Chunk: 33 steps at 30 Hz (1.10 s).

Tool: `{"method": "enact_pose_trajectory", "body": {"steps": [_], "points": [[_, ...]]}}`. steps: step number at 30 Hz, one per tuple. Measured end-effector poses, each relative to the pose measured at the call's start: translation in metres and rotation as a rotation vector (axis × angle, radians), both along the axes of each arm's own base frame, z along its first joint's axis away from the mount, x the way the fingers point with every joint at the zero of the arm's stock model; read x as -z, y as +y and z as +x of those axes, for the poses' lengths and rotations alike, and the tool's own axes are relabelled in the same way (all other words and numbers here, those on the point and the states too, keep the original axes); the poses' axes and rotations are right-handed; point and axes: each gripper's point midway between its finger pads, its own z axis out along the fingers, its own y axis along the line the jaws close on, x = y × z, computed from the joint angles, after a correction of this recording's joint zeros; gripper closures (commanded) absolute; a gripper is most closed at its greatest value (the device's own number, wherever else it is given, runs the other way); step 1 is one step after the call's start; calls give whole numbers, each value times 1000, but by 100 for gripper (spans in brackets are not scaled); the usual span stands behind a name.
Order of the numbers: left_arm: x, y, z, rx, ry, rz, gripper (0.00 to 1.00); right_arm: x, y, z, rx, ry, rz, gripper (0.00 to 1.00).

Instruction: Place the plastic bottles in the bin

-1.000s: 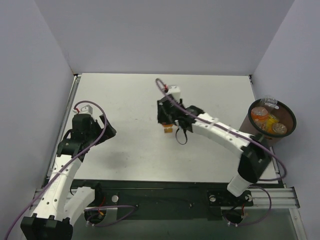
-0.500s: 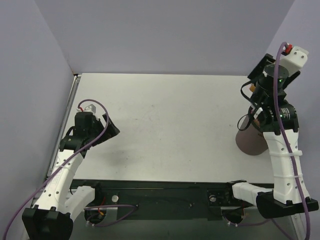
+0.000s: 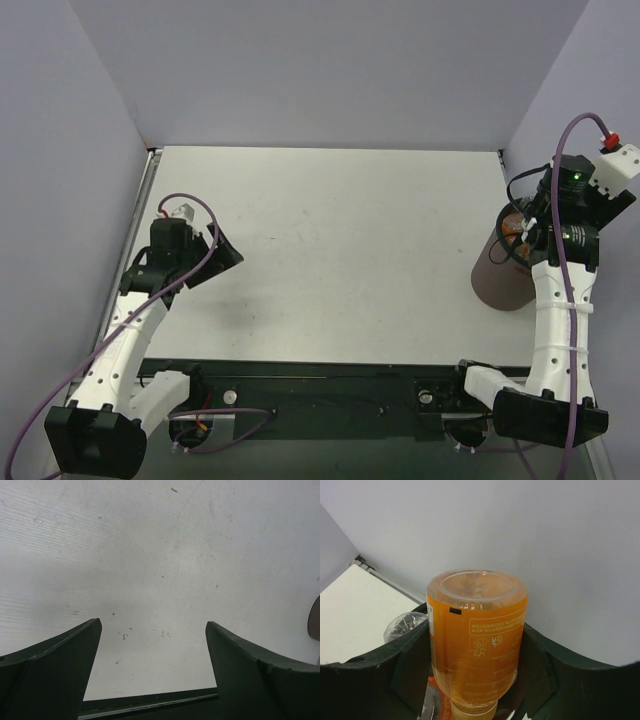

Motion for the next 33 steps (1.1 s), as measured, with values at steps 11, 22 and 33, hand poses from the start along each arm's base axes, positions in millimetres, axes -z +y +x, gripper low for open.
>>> {"method": "enact_pose_trajectory", "body": {"steps": [11, 22, 33], "points": [[-17, -3, 7, -15, -35, -33, 3, 22, -19, 5, 58, 47, 17, 49], [-20, -4, 6, -23, -43, -45, 3, 53, -19, 27, 29, 106, 71, 6], [-20, -4, 6, -23, -45, -45, 3, 51, -11, 21, 12, 80, 107, 4]]}}
